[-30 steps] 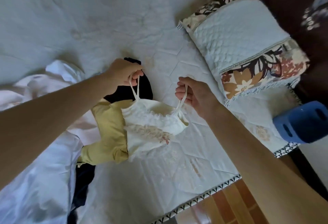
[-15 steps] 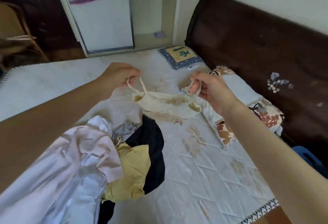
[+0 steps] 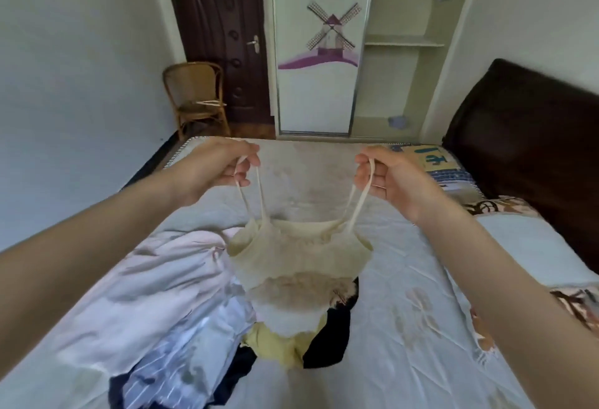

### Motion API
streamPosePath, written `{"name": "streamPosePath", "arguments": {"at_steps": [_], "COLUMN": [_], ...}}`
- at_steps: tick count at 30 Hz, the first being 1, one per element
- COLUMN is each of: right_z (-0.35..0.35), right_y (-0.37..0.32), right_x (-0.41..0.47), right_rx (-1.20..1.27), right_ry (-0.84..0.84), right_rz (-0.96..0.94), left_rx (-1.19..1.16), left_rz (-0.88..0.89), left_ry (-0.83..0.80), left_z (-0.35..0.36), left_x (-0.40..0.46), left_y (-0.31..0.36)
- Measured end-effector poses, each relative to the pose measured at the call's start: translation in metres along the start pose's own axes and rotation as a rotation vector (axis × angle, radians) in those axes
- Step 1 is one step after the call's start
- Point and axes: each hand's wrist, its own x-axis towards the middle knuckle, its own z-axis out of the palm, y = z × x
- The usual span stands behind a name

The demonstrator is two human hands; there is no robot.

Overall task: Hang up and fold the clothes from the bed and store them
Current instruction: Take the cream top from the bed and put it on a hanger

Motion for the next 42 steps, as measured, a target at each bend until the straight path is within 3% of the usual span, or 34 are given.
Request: {"name": "streamPosePath", "arguments": {"at_steps": [9, 19, 27, 42], "right_z": [0.124, 0.266, 0.374, 0.548], "right_y": [0.035, 0.045, 0.068, 0.149], "right_x": [-0.021, -0.098, -0.190, -0.345], "right_rx": [-0.106, -0.171, -0.185, -0.261], "right_ry": [-0.424, -0.783, -0.955, -1.185], "right_rz": [0.097, 0.053, 0.085, 0.213], "left_rx": [-0.025, -0.069, -0.144, -0.185], "left_rz": [-0.189, -0.222, -0.262, -0.455], "left_ry": [0.368, 0.681, 0.847, 1.015], "left_z": [-0.076, -0.152, -0.204, -0.288], "left_x": [-0.142, -0.304, -0.435, -0.647], "left_y": [-0.046, -0.066, -0.106, -0.181]}}
